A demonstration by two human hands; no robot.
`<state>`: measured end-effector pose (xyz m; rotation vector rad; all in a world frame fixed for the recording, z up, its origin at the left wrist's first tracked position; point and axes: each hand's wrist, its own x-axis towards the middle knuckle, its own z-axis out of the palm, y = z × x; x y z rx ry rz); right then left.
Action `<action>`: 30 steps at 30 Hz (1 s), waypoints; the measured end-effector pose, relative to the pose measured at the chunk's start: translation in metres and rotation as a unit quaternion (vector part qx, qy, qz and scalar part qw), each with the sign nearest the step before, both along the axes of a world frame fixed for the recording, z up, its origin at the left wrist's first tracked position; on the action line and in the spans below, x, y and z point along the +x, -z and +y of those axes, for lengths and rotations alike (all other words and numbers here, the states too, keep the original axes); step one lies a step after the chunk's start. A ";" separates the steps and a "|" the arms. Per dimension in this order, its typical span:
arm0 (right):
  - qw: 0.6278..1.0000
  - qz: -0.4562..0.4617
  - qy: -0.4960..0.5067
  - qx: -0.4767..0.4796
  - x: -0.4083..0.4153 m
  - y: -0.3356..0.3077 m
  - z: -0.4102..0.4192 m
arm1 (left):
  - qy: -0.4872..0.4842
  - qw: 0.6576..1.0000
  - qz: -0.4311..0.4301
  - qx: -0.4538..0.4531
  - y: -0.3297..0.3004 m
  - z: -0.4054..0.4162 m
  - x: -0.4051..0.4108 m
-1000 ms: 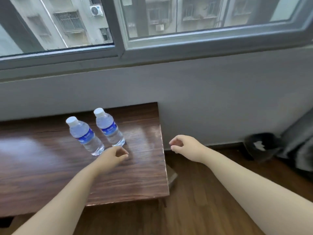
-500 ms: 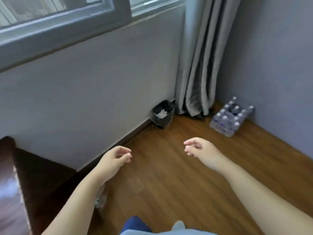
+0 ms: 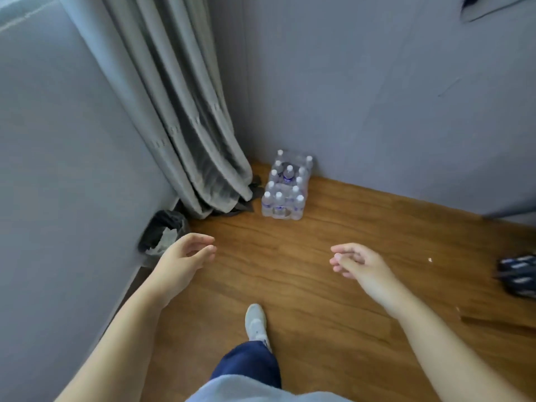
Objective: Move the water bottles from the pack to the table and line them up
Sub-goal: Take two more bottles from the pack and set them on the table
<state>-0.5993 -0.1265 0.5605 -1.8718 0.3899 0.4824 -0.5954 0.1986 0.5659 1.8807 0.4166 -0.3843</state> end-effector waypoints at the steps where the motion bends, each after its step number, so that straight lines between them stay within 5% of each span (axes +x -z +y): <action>1: 1.000 0.003 0.016 -0.001 0.019 0.000 -0.003 | 0.009 1.000 0.004 -0.006 0.002 -0.002 0.026; 17: 0.998 0.021 0.055 0.007 0.331 0.066 -0.046 | 0.056 0.996 0.059 0.034 0.069 -0.055 0.354; 24: 0.999 0.031 0.013 -0.028 0.473 0.162 -0.049 | 0.037 0.995 0.045 0.080 0.172 -0.090 0.475; 30: 0.996 0.016 0.012 -0.089 0.565 0.304 -0.032 | 0.083 0.994 0.024 0.070 0.311 -0.124 0.557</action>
